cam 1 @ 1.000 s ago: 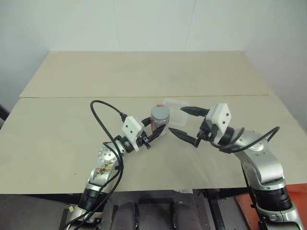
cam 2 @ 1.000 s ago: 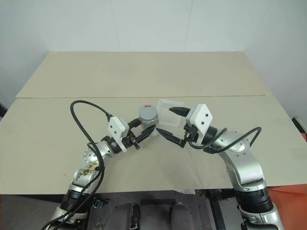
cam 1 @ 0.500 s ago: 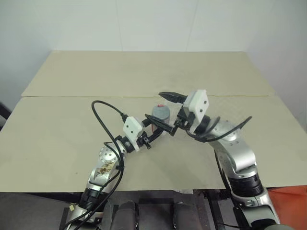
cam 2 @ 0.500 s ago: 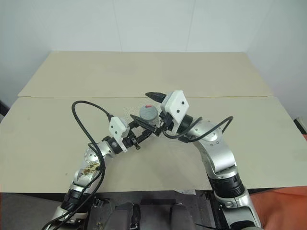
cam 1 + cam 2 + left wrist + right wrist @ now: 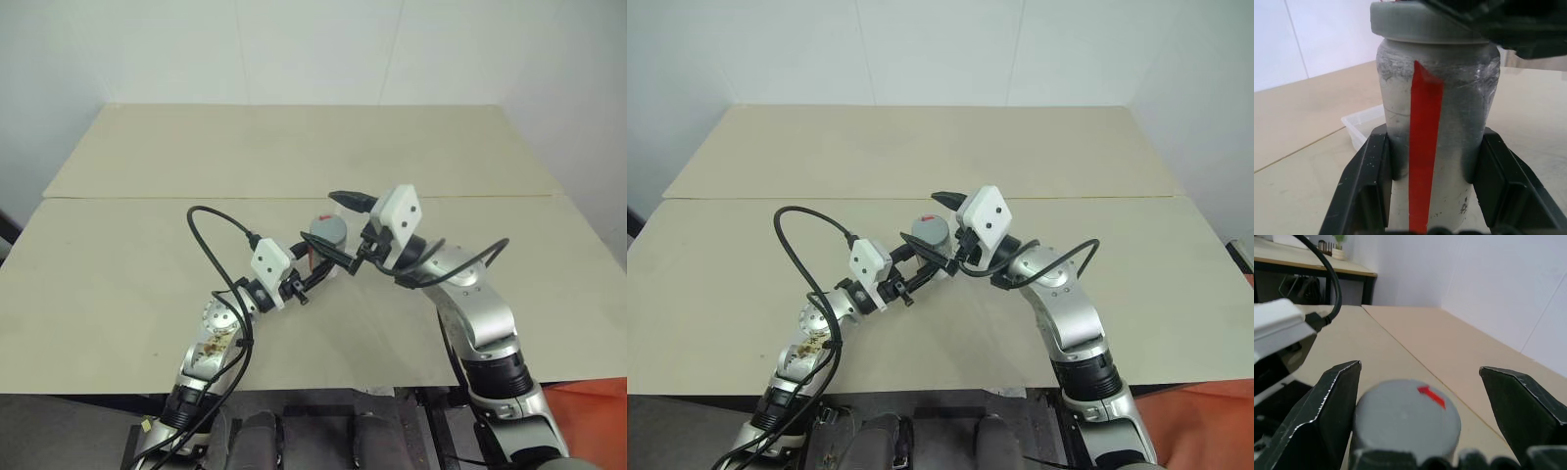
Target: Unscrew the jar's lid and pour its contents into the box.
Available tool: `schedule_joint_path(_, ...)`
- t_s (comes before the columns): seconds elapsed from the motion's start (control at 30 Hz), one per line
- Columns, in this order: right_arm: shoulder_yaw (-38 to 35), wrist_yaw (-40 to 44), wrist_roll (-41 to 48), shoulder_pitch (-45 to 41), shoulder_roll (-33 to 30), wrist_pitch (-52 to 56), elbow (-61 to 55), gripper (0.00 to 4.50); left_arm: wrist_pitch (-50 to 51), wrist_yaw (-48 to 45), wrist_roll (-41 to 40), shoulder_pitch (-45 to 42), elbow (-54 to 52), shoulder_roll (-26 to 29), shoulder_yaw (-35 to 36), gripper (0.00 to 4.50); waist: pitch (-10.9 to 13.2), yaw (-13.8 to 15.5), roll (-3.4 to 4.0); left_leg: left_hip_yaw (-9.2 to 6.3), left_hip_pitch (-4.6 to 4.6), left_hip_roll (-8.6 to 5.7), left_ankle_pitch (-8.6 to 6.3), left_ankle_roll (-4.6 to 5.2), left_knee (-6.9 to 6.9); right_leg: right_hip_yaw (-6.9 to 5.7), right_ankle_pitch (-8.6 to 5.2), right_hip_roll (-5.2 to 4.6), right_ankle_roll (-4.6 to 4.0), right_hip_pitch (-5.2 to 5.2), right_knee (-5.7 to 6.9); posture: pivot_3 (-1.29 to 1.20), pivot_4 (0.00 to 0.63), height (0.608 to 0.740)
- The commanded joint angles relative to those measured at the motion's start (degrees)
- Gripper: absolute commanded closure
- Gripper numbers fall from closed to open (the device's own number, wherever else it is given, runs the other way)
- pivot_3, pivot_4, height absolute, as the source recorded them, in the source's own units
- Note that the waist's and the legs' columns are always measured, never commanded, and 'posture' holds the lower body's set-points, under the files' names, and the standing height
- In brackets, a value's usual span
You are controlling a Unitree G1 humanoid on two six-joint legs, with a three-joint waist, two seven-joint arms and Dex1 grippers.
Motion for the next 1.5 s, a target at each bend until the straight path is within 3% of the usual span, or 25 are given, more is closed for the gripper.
schedule_joint_path(0.03, -3.07, -0.72, 0.58, 0.76, -1.50, -0.42, -2.77, 0.06, -1.58, -0.03, -0.86, -0.33, -1.76, -0.09, 0.58, 2.58, 0.00, 0.00, 0.00, -0.01, 0.00, 0.01, 0.00, 0.00, 0.00, 0.00, 0.00, 0.01, 0.00, 0.00, 0.00, 0.00, 0.150, 0.740)
schedule_joint_path(0.8, -7.52, 0.75, 3.22, 6.99, -7.51, -1.31, -5.94, 0.06, -2.20, -0.69, -0.77, -0.72, -0.70, -0.21, 0.76, 2.58, 0.00, -0.02, 0.00, -0.01, 0.00, 0.00, 0.00, 0.00, 0.00, 0.01, 0.00, 0.02, 0.00, 0.01, -0.02, 0.00, 0.150, 0.740)
schedule_joint_path(1.13, -9.31, 9.34, 11.02, 9.90, -12.70, 0.99, -10.03, 0.06, -2.31, -0.67, -0.47, -0.42, -0.83, -0.08, 0.84, 2.58, 0.00, 0.08, -0.01, -0.02, 0.00, -0.01, 0.00, 0.00, 0.00, 0.00, 0.00, 0.00, 0.00, 0.04, -0.04, 0.00, 0.150, 0.740)
schedule_joint_path(1.5, -3.07, 3.30, 7.75, 0.98, -6.57, 5.15, -5.33, 0.06, -3.15, -0.84, -0.09, -0.59, -0.59, 0.03, 0.12, 2.58, 0.00, 0.11, -0.01, -0.03, 0.03, 0.00, 0.00, 0.01, 0.01, 0.02, 0.00, 0.02, 0.00, 0.03, 0.00, 0.00, 0.150, 0.740)
